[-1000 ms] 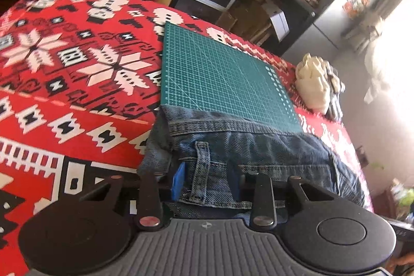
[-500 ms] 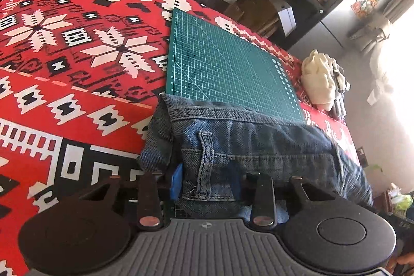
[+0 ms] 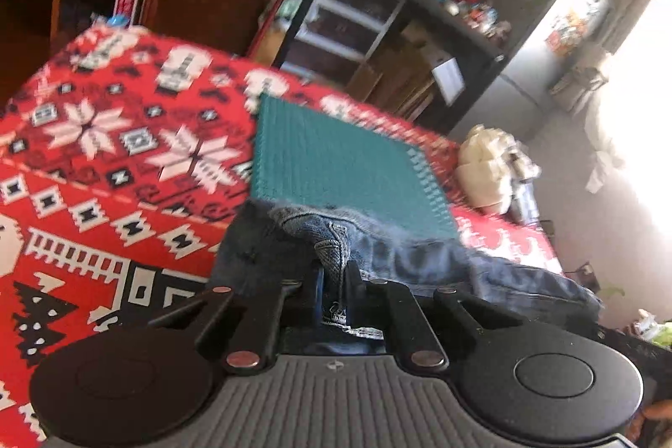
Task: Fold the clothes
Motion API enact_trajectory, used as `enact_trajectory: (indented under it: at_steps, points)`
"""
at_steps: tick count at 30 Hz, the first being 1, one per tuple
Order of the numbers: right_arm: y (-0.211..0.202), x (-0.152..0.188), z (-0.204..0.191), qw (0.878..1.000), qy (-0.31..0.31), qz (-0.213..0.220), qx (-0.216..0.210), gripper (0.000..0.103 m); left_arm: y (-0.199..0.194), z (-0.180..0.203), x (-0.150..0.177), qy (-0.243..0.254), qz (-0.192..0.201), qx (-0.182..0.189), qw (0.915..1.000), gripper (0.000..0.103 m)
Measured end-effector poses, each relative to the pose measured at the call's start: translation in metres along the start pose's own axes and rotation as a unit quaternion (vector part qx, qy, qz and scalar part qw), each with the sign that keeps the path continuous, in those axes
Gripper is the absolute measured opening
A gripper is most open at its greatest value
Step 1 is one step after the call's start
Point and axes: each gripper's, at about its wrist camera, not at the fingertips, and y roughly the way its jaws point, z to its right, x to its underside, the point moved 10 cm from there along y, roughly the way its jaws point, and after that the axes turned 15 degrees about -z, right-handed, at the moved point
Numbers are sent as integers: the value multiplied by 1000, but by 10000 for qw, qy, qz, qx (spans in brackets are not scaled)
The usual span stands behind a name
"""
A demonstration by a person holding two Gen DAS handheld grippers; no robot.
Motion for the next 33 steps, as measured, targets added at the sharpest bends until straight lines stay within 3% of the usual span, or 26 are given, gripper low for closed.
enact_trajectory:
  at_steps: [7,12,14,25,33]
  points:
    - [-50,-31,-9,9976,-262,637,44,12,-64,46,15,391,497,268,9976,8]
    - [-85,-57,-26,9928,-456,1106,-107,8,-103,64,17,381,885,450,9943,8]
    - [-87,-67,-32,9924,-557,1089,-105,8,-100,64,14,374,883,439,9944,9]
    - [0,-84,-21,9980,-471,412,32,8,-54,43,-21,142,728,329,9967,8]
    - [60,-156,-20,9980,-516,358,100,8,-12,5,-97,-234,690,123,9973,9]
